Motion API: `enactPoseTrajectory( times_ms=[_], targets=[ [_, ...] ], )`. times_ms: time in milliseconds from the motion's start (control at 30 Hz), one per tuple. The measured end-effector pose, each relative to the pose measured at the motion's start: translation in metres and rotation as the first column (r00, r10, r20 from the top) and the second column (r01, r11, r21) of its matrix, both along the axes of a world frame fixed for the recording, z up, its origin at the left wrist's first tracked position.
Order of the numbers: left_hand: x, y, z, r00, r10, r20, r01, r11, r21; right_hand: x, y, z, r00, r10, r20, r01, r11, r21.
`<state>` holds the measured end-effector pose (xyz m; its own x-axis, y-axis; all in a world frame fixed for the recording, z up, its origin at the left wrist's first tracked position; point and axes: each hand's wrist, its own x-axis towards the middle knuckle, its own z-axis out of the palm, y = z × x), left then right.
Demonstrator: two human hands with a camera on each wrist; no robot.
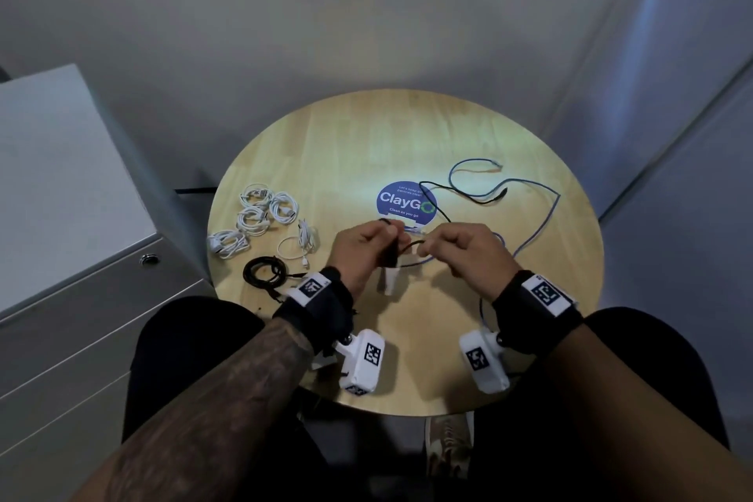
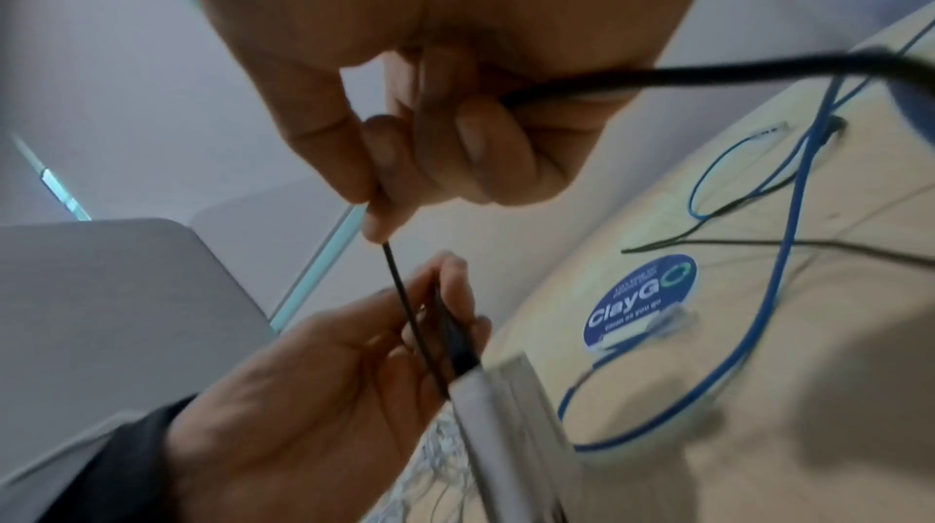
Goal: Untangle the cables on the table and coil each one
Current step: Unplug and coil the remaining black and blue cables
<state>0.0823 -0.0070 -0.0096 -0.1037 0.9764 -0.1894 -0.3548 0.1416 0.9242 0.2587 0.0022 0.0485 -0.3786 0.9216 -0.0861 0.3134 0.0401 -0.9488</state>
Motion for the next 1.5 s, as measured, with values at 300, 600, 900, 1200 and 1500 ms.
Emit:
enactPoseTrajectory(
  times_ms=[300, 600, 900, 1200, 1500],
  targets=[
    [0.027, -0.018, 0.011, 0.941, -0.33, 0.074, 0.336, 0.938, -0.084, 0.012, 0.03, -0.028, 0.978, -0.203, 0.055, 0.189, 0.963, 0.19],
    [-0.012, 0.002, 0.026, 0.712, 0.033, 0.701, -0.033, 0.999, -0.013, -0.006, 0.007, -0.065, 0.892, 0.183, 0.413, -0.129, 0.979, -0.155],
    [-0.011, 0.005, -0.003, 0.898, 0.204, 0.39, -0.179, 0.979, -0.1, -0.007, 0.003, -0.013, 0.984, 0.127, 0.127, -0.12, 0.991, -0.061],
    [0.022, -0.016, 0.006, 0.95, -0.306, -0.062, 0.3, 0.95, -0.083, 0.011, 0.018, -0.012, 0.988, -0.155, -0.023, 0.157, 0.977, 0.142],
    [0.007, 0.003, 0.03, 0.774, -0.125, 0.621, 0.206, 0.977, -0.061, 0.006, 0.023, -0.047, 0.965, -0.03, 0.261, 0.013, 0.998, 0.067]
  ],
)
